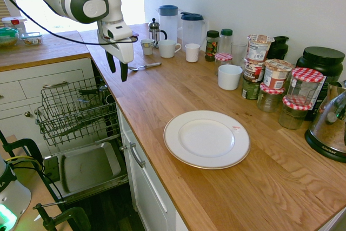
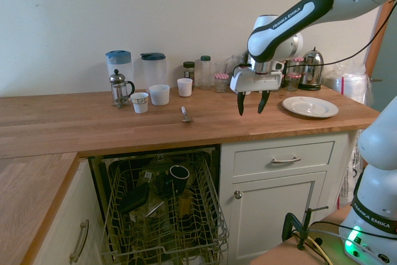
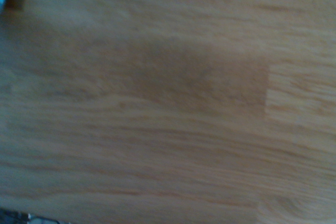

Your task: Put the spoon in the dishwasher

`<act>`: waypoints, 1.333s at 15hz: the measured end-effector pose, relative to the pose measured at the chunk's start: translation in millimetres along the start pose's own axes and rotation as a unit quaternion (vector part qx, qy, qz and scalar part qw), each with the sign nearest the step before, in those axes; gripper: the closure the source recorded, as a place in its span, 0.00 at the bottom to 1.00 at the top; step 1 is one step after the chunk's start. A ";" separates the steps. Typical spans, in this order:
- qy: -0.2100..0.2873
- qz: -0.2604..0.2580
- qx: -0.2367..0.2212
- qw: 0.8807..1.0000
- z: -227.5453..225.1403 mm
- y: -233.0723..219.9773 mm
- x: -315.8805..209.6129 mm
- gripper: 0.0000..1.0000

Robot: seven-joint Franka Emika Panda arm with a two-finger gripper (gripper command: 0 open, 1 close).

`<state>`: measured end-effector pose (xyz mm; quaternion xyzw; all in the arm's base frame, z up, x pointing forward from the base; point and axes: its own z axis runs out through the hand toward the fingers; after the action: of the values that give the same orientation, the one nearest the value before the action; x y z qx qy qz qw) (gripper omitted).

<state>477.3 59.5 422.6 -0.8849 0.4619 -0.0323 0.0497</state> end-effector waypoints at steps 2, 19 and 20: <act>0.008 0.018 0.005 1.000 -8.2 -38.7 -5.5 0.00; 0.051 0.080 -0.004 0.995 78.7 -248.8 11.8 0.00; 0.049 0.082 -0.006 0.995 82.7 -251.5 13.0 0.00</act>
<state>698.1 196.6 370.3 -0.8420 0.5346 -0.0688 0.0242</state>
